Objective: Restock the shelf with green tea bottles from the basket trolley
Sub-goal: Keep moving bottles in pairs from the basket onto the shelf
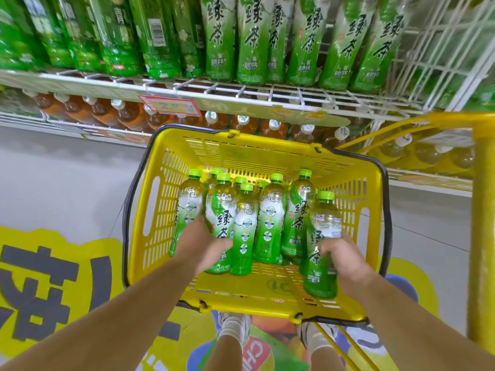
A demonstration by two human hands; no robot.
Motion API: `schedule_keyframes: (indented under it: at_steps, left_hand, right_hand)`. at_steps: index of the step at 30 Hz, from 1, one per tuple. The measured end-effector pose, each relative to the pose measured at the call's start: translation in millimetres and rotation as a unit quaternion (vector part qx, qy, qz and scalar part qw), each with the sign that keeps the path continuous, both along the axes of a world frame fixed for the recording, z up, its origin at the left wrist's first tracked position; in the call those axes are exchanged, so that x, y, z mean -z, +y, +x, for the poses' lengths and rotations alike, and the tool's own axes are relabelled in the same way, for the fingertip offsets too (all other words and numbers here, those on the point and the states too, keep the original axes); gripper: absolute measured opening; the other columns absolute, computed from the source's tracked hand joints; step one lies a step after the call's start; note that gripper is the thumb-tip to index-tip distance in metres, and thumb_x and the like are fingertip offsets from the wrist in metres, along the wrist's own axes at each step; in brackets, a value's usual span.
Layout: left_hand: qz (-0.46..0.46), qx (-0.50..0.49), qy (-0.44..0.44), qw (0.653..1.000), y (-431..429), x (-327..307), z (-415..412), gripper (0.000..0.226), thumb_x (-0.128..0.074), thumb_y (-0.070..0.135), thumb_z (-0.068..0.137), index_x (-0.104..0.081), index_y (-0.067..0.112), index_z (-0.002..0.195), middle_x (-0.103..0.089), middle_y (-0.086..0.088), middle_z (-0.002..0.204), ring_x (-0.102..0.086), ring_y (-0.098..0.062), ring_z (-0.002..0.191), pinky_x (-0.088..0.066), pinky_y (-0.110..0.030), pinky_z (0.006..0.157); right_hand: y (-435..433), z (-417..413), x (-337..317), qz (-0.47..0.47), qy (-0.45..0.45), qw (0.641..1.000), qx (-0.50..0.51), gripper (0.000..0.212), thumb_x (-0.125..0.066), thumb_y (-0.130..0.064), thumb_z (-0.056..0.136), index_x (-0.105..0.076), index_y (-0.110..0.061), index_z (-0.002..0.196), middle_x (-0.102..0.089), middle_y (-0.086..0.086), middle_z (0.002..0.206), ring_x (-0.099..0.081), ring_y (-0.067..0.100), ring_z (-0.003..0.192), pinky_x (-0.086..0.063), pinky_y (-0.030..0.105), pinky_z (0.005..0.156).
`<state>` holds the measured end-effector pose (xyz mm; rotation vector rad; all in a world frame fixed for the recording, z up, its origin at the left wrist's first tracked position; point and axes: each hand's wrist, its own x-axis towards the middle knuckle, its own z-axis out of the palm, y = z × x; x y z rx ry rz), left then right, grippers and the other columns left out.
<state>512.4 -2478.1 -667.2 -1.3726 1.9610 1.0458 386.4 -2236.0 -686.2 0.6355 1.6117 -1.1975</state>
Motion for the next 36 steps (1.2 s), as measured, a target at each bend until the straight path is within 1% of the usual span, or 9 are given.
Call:
schedule_keyframes:
  at_steps: [4,6,10,13,16,21,29,33,36]
  left_hand:
    - [0.059,-0.008,0.048,0.997,7.3,-10.7,-3.1,0.039,-0.083,0.022,0.075,-0.052,0.017,0.098,-0.058,0.000,0.081,-0.059,-0.015,0.068,-0.046,-0.029,0.052]
    - [0.077,-0.010,0.062,0.995,13.0,-13.7,-5.6,0.036,-0.082,0.019,0.076,-0.049,0.025,0.088,-0.063,-0.003,0.087,-0.063,-0.017,0.075,-0.057,-0.040,0.064]
    - [0.117,-0.024,0.068,0.991,20.4,-16.7,-9.3,0.040,-0.082,0.025,0.071,-0.051,0.020,0.097,-0.061,-0.014,0.091,-0.060,-0.024,0.071,-0.053,-0.040,0.064]
    - [0.145,-0.043,0.074,0.986,23.6,-22.3,-12.8,0.049,-0.081,0.027,0.066,-0.054,0.013,0.104,-0.060,-0.019,0.091,-0.054,-0.020,0.071,-0.047,-0.039,0.062]
    - [0.152,-0.053,0.088,0.983,25.1,-30.4,-15.8,0.051,-0.081,0.028,0.062,-0.055,0.014,0.103,-0.064,-0.023,0.096,-0.057,-0.021,0.074,-0.052,-0.046,0.067]
    - [0.153,-0.067,0.110,0.980,29.4,-52.1,-23.0,0.039,-0.082,0.016,0.070,-0.058,0.017,0.101,-0.068,-0.018,0.100,-0.068,-0.037,0.092,-0.055,-0.052,0.079]
    - [0.148,-0.030,0.133,0.979,29.7,-116.1,-42.3,0.040,-0.080,0.016,0.066,-0.060,0.023,0.100,-0.071,-0.011,0.097,-0.070,-0.031,0.091,-0.056,-0.055,0.083]
    - [0.133,-0.018,0.156,0.979,28.4,-156.8,-50.6,0.043,-0.080,0.018,0.065,-0.059,0.026,0.101,-0.072,-0.004,0.098,-0.071,-0.023,0.090,-0.058,-0.050,0.084]
    - [0.126,-0.014,0.170,0.977,29.6,-191.5,-51.6,0.047,-0.081,0.018,0.065,-0.059,0.025,0.105,-0.072,-0.002,0.100,-0.070,-0.020,0.092,-0.057,-0.046,0.086]
  right_hand:
    - [3.4,-2.2,-6.8,-0.062,-0.021,0.998,0.009,0.102,-0.071,-0.014,0.079,-0.007,-0.030,0.157,-0.012,0.004,0.164,-0.013,0.029,0.148,-0.011,0.053,0.116]
    - [0.3,-2.9,-10.8,-0.078,-0.024,0.996,-0.020,0.120,-0.086,-0.035,0.066,-0.007,-0.031,0.157,-0.012,0.002,0.164,-0.013,0.028,0.149,-0.009,0.054,0.117]
    - [-6.0,-4.8,-13.6,-0.086,-0.025,0.995,-0.045,0.138,-0.096,-0.044,0.040,-0.018,-0.031,0.154,-0.032,0.004,0.157,-0.032,0.029,0.142,-0.021,0.058,0.117]
    - [-11.5,-10.2,-23.2,-0.092,-0.008,0.995,-0.041,0.119,-0.093,-0.034,0.046,-0.030,-0.025,0.147,-0.054,0.007,0.139,-0.053,0.028,0.125,-0.038,0.057,0.107]
    - [-13.9,-16.0,-32.9,-0.112,0.007,0.993,-0.033,0.073,-0.085,-0.018,0.065,-0.047,-0.024,0.128,-0.064,0.005,0.122,-0.060,0.026,0.113,-0.045,0.053,0.099]
    - [-18.0,-18.6,-50.1,-0.099,0.054,0.993,-0.029,0.060,-0.084,-0.016,0.063,-0.059,-0.016,0.117,-0.072,0.007,0.108,-0.063,0.031,0.110,-0.045,0.052,0.101]
    - [-21.7,-27.7,-113.5,-0.130,0.088,0.987,-0.020,0.025,-0.068,0.004,0.083,-0.059,-0.011,0.101,-0.069,0.003,0.084,-0.068,0.012,0.070,-0.051,0.026,0.057]
    - [-20.6,-31.5,-147.8,-0.128,0.118,0.985,-0.013,0.032,-0.077,-0.007,0.075,-0.064,-0.015,0.103,-0.072,0.006,0.100,-0.064,0.027,0.102,-0.045,0.043,0.092]
    - [-20.0,-32.1,-176.3,-0.130,0.116,0.985,-0.011,0.059,-0.085,-0.021,0.063,-0.062,-0.015,0.117,-0.068,0.010,0.118,-0.061,0.030,0.115,-0.040,0.052,0.106]
